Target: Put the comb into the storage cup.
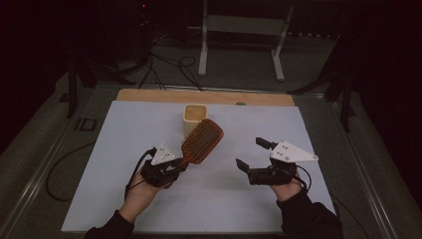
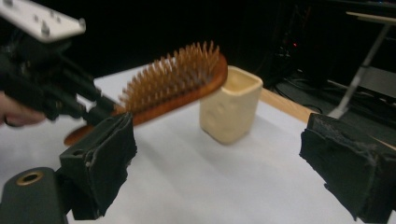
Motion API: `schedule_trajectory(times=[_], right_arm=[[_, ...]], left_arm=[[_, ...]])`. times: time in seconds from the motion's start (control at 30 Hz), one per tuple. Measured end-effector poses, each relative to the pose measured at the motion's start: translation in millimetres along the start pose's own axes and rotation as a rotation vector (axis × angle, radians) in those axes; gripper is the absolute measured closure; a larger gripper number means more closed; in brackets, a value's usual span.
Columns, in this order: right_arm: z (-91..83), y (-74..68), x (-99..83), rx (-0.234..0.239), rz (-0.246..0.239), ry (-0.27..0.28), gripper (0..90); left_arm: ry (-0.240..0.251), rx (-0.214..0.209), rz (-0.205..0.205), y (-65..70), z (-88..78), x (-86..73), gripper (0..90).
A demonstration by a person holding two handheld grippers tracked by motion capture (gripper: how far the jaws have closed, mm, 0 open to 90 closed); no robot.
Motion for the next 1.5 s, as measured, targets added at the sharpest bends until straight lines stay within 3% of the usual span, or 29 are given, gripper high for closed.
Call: schedule_trajectory(times=[0.17,0.4,0.7,0.9,1.0,1.27,1.5], right_arm=[[17.4,2.7,15.5,0.02,0.017,0.004,9.6],[44.4,7.3,28.8,0.069,0.128,-0.017,9.6],[74.0,8.2,30.7,0.147,0.347,-0.012,9.5],[90.5,5.9,23.4,0.193,0.527,-0.005,9.5],[96.3,3.0,19.7,0.227,0.594,-0.015,9.5],[108.2,-6.8,11.9,0.263,0.683,-0.044,16.1],[112.9,-13.0,8.7,0.291,0.729,-0.039,31.1]], left_arm=[[0.033,0.009,0.005,-0.4,-0.8,-5.4,73.1],[0.061,0.026,0.017,-0.3,-0.4,-9.8,73.1],[0.11,0.049,0.011,-1.2,-2.9,-13.9,73.0],[0.133,0.039,0.019,0.8,-3.5,-14.4,73.0],[0.139,0.029,0.018,1.6,-2.5,-15.0,73.1],[0.153,0.037,0.028,7.1,0.5,-13.7,73.0],[0.148,0.034,0.03,9.5,2.9,-12.6,73.0]])
Point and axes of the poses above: each handheld gripper's, and its own axes: z roughly forward along the jaws, x roughly out of its top, y roughly to its right, the point moved 2 cm from there along z, roughly forward along the jaws, and after that the axes turned 1 degree about -x, right-handed, at the moved point
